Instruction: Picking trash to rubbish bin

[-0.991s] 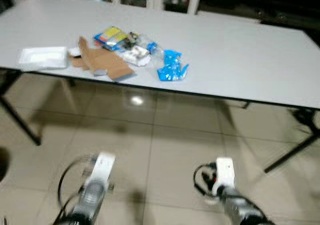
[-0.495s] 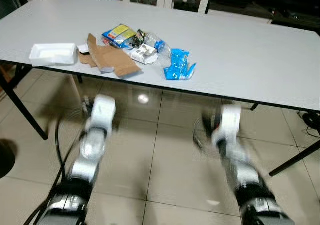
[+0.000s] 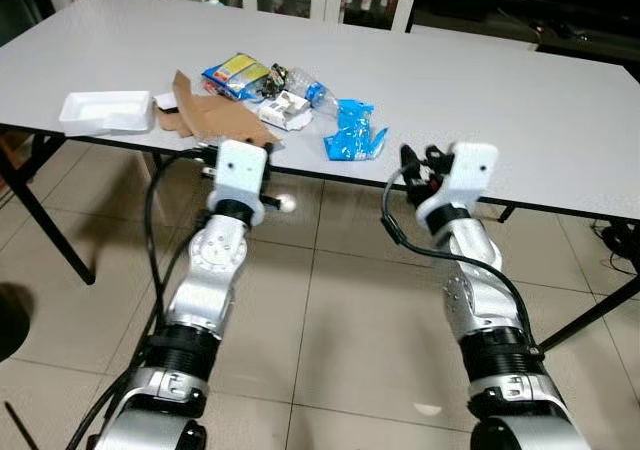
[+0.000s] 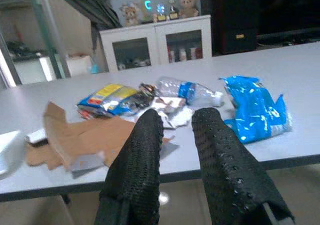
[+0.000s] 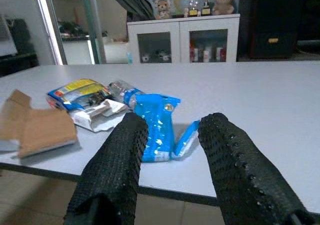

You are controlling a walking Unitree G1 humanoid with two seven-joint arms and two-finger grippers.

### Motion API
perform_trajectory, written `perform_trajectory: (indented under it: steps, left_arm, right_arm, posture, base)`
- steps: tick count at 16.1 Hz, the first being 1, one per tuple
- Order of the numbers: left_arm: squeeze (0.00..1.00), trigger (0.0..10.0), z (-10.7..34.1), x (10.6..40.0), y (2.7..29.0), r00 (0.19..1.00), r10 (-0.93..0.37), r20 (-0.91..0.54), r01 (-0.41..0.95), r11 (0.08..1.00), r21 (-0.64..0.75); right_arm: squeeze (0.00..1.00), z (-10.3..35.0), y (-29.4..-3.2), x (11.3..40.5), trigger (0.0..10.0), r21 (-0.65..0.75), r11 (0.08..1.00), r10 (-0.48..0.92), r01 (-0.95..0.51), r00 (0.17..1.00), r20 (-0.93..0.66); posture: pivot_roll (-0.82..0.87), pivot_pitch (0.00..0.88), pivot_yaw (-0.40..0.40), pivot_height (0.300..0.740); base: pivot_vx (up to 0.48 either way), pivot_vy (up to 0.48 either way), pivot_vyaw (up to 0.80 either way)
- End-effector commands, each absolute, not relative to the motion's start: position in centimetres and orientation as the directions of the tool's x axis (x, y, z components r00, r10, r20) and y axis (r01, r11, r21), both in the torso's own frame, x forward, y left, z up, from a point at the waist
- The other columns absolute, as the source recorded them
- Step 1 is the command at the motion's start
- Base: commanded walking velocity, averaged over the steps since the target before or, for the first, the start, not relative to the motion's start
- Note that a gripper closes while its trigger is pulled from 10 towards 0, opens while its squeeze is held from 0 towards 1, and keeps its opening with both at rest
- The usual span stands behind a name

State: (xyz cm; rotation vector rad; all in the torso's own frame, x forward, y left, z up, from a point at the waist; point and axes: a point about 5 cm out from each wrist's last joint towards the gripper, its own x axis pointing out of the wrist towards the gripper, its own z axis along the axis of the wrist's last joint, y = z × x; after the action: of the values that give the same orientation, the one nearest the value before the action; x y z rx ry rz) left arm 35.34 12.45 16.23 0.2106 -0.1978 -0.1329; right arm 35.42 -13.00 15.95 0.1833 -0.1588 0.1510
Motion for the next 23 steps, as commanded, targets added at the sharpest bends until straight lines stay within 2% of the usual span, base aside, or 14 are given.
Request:
perform_trajectory:
  steps: [1,7,17,18,19,23]
  left_arm:
    - [1.00,10.0,17.0,35.5,11.6,0.965,-0.181,0.189,0.141,0.968,0.209]
    - [1.00,10.0,17.8,35.8,11.4,0.963,-0.181,0.199,0.142,0.971,0.192]
    - [1.00,10.0,18.1,35.7,11.3,0.963,-0.184,0.196,0.154,0.975,0.161]
    - [0.20,10.0,17.9,35.7,11.3,0.967,-0.177,0.183,0.148,0.976,0.162]
    - [0.00,10.0,17.8,35.6,11.3,0.967,-0.177,0.183,0.150,0.977,0.152]
    - [0.00,10.0,18.0,35.6,11.3,0.964,-0.190,0.185,0.165,0.976,0.144]
  right_arm:
    - [1.00,16.7,-12.7,35.6,10.0,0.190,0.968,0.132,-0.165,0.975,0.178]
    - [1.00,17.2,-11.6,35.8,10.0,0.209,0.961,0.151,-0.183,0.975,0.161]
    - [1.00,17.5,-11.3,35.8,10.0,0.182,0.967,0.154,-0.180,0.977,0.150]
    - [0.00,17.3,-11.6,35.9,10.0,0.170,0.972,0.142,-0.165,0.980,0.136]
    - [0.00,17.2,-11.7,36.0,10.0,0.173,0.972,0.136,-0.158,0.982,0.129]
    - [0.00,17.2,-11.9,36.0,10.0,0.182,0.971,0.130,-0.152,0.983,0.127]
  posture:
    - [-0.06,0.048,-0.091,0.740]
    - [-0.06,0.057,-0.091,0.740]
    - [-0.05,0.055,-0.096,0.740]
    - [-0.05,0.055,-0.096,0.740]
    - [-0.05,0.055,-0.095,0.740]
    - [-0.05,0.054,-0.094,0.740]
  base:
    - [0.000,0.000,0.00]
    - [0.000,0.000,0.00]
    - [0.000,0.000,0.00]
    - [0.000,0.000,0.00]
    - [0.000,0.000,0.00]
    - [0.000,0.000,0.00]
